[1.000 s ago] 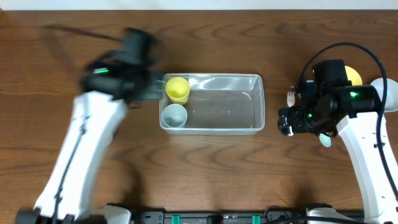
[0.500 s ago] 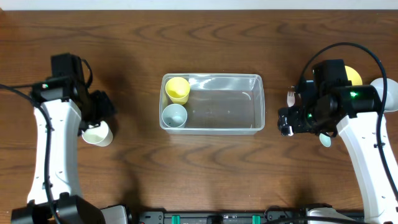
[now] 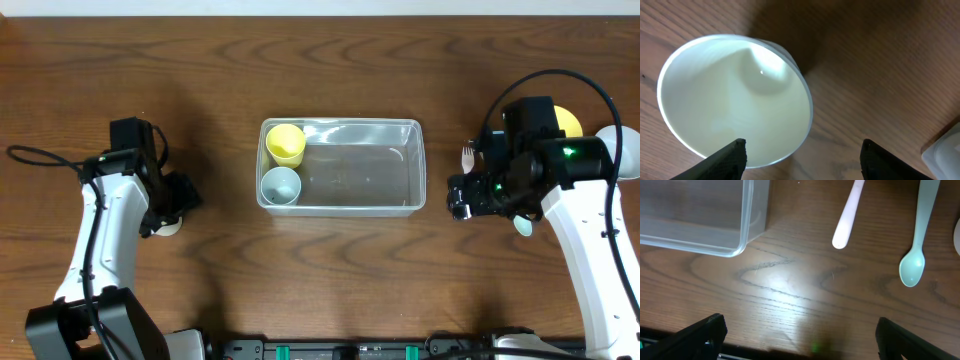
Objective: Pack container
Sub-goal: 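Return the left gripper and grasp the white cup rim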
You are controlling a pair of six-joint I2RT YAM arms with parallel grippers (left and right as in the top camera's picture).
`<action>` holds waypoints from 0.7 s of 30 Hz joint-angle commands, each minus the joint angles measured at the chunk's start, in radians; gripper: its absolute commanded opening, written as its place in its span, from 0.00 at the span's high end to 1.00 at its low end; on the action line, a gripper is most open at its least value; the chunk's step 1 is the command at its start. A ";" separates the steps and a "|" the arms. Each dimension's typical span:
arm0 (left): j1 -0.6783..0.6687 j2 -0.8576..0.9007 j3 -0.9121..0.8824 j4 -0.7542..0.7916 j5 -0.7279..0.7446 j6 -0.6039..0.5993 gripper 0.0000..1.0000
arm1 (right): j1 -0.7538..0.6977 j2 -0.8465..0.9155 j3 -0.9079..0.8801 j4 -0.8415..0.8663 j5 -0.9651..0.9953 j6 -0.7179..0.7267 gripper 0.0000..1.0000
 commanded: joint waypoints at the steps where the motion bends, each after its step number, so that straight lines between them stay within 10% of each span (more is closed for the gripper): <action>1: 0.004 0.005 -0.002 -0.004 -0.012 -0.015 0.28 | 0.009 0.003 0.018 -0.002 0.003 -0.008 0.04; 21: 0.004 0.005 -0.066 0.013 -0.046 -0.015 0.29 | 0.009 0.003 0.018 -0.039 0.003 -0.004 0.02</action>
